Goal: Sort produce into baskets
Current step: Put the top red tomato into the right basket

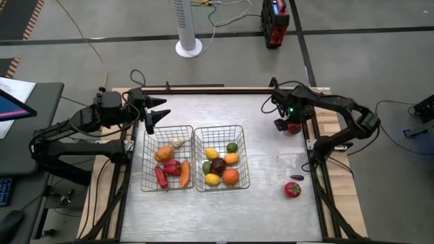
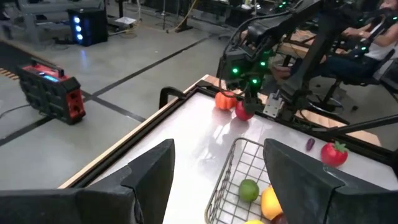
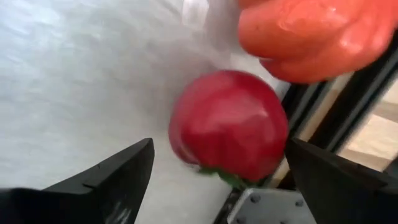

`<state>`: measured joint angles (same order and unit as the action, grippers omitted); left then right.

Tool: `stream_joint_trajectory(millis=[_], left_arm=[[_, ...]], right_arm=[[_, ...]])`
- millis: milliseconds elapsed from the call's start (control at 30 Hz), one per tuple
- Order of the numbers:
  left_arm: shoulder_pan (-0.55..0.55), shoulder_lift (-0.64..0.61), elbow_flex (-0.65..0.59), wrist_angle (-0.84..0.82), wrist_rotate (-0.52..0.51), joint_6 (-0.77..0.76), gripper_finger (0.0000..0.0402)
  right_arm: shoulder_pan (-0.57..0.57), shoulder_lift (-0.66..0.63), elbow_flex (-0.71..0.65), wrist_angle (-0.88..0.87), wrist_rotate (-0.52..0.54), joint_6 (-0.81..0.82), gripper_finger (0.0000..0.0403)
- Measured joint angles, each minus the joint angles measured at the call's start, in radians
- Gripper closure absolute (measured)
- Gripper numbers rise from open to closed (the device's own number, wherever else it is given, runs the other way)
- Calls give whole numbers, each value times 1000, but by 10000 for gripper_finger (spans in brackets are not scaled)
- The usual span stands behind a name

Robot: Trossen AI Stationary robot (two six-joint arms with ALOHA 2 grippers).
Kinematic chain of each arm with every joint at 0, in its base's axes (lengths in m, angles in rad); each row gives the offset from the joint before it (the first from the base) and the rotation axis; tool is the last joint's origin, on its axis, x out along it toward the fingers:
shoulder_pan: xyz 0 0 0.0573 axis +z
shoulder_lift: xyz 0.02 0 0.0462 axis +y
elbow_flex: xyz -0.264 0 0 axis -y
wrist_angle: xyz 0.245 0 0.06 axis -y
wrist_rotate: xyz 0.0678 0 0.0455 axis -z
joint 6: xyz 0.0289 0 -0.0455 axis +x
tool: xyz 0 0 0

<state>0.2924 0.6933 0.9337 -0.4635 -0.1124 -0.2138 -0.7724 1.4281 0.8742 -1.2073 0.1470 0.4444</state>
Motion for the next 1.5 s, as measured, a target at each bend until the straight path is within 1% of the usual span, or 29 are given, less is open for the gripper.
stream_joint_trajectory(millis=[133,300,500,633,733,900,1067,1267,1400,1500], left_arm=[[0,1,0,-32,-25,-3,168],[0,0,0,-46,-30,-26,168],[0,0,0,-44,-55,-32,168],[0,0,0,-44,-58,-33,168],[0,0,0,-44,-57,-33,168],[0,0,0,-44,-57,-33,168],[0,0,0,-44,-28,-8,168],[0,0,0,-43,51,21,168],[0,0,0,-43,83,30,168],[0,0,0,-46,101,30,168]], right_arm=[[-16,0,-51,62,30,15,13],[-30,0,-97,119,30,16,16],[-35,0,-113,175,30,18,36],[-30,0,-109,199,-1,24,54],[-11,0,-87,202,-42,27,56],[62,-1,-10,227,-166,27,51],[165,-2,95,343,-274,49,52],[286,-2,219,594,-381,131,49],[380,-2,277,756,-397,142,49],[441,-2,293,890,-397,188,48]])
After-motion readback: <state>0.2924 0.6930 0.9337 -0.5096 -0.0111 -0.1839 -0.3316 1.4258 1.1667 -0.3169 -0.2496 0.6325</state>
